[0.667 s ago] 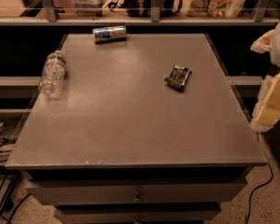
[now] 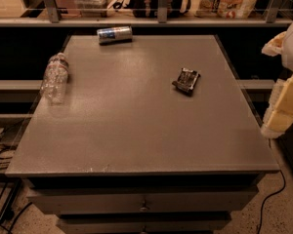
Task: Move rxbar chocolate near water bottle
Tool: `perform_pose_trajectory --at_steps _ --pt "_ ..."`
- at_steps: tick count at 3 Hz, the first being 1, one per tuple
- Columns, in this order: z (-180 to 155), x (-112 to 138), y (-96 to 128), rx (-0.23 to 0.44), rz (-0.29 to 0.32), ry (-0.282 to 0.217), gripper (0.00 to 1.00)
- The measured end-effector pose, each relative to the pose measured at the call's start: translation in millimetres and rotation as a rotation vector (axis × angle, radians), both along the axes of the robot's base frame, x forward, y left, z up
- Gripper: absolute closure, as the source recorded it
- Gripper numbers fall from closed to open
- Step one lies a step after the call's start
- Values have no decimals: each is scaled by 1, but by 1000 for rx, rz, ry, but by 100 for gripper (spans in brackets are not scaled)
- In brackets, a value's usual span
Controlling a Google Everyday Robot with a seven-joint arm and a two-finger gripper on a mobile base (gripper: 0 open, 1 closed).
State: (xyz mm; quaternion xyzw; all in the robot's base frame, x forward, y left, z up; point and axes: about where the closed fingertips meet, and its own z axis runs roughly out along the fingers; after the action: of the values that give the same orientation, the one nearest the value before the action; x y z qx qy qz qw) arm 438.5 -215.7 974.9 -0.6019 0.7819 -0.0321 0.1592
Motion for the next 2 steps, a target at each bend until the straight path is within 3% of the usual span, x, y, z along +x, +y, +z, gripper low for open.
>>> perform_pose_trajectory --at_steps 1,2 --pt "-9 4 9 63 -11 11 0" --pt "-17 19 29 173 12 -23 0"
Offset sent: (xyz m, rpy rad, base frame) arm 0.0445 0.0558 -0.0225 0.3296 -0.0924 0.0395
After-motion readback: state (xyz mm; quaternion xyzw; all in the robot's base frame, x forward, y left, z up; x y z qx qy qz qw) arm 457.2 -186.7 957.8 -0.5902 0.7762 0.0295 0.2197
